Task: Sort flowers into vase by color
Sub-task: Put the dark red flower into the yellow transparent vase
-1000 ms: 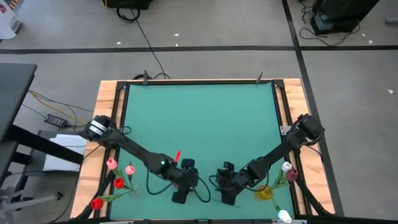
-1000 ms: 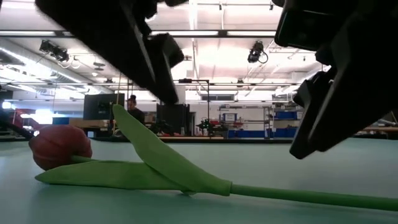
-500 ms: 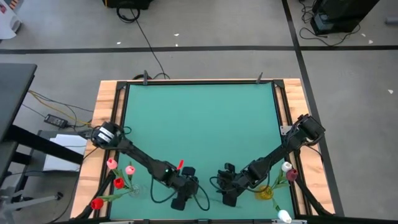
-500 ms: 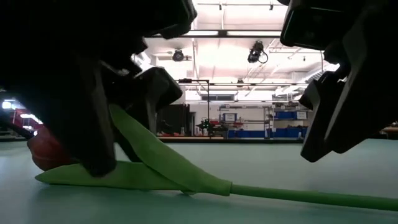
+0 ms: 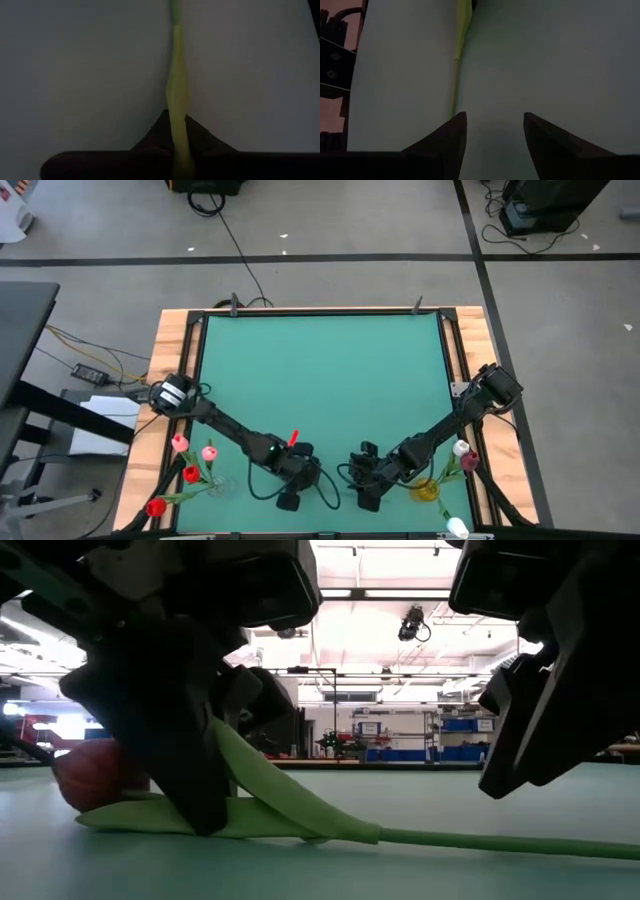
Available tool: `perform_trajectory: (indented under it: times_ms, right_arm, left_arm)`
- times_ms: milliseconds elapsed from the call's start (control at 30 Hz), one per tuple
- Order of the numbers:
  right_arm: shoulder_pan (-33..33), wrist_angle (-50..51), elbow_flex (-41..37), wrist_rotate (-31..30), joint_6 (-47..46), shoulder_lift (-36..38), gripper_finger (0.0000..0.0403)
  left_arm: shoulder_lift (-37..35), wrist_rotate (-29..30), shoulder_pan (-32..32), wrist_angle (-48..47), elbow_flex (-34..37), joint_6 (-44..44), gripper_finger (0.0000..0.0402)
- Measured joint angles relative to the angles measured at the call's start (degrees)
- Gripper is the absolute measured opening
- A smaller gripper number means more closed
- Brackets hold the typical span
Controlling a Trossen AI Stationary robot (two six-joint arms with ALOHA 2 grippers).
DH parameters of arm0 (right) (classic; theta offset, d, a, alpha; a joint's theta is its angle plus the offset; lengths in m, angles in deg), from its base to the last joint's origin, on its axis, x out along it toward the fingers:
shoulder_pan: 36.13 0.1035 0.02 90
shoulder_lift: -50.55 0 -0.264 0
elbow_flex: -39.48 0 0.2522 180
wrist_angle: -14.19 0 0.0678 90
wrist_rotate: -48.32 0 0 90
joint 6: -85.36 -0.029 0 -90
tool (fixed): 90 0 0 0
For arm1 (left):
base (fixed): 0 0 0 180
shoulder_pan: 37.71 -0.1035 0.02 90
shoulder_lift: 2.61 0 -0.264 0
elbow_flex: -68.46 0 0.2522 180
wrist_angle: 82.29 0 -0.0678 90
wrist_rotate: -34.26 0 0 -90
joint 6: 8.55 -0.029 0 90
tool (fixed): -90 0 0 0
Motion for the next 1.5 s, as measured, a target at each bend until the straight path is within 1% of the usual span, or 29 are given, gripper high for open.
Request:
perform_trajectory:
  times_ms: [133, 200, 300, 467, 567, 700, 833, 933, 1033, 1300, 1400, 1500]
  right_arm:
    - [-0.34, 0.17, 0.00, 1.03, -0.50, 0.78, 0.0203]
    - [-0.37, 0.30, 0.00, 1.74, -1.20, 2.43, 0.0203]
    - [-0.37, 0.20, 0.00, 0.57, -0.56, 6.01, 0.0203]
    - [-3.50, 0.27, 0.04, 0.67, 6.36, 10.24, 0.0203]
    - [-6.88, 2.78, 0.02, 0.61, 9.49, 11.04, 0.0203]
    - [-11.58, 2.99, 0.02, 5.69, 12.21, 11.41, 0.0203]
    - [-15.43, 2.43, 0.00, 9.33, 14.96, 11.50, 0.0203]
    - [-18.24, 2.38, 0.00, 13.87, 16.79, 11.47, 0.0199]
    - [-20.64, 2.43, 0.00, 18.55, 17.91, 11.45, 0.0179]
    - [-24.89, 2.12, 0.00, 31.01, 20.21, 11.42, 0.0086]
    - [-25.81, 1.73, 0.00, 35.16, 21.04, 11.39, 0.0072]
    - [-26.45, 2.15, 0.00, 35.89, 21.31, 11.39, 0.0071]
  left_arm:
    - [-0.52, -0.35, -1.16, -0.35, 0.16, -0.17, 0.0014]
    - [-1.46, 0.44, -1.85, -1.43, 0.33, -0.81, 0.0015]
    - [-3.29, 0.59, -3.24, -1.11, 0.37, -0.31, 0.0015]
    - [-6.87, -7.45, -7.96, -2.18, 0.28, -1.59, 0.0015]
    - [-9.05, -9.38, -11.14, -3.37, 0.28, -2.59, 0.0015]
    - [-11.26, -10.57, -14.62, -4.96, 0.28, -2.71, 0.0015]
    - [-12.40, -14.23, -17.59, -5.91, 0.24, -2.93, 0.0015]
    - [-12.59, -16.22, -19.04, -6.65, 0.26, -3.15, 0.0015]
    - [-12.59, -17.73, -19.83, -7.21, 0.26, -4.22, 0.0015]
    - [-12.59, -18.15, -21.25, -7.37, 0.26, -7.49, 0.0015]
    - [-12.59, -18.24, -21.58, -7.12, 0.26, -8.71, 0.0015]
    - [-12.59, -18.37, -22.36, -7.15, 0.26, -9.96, 0.0015]
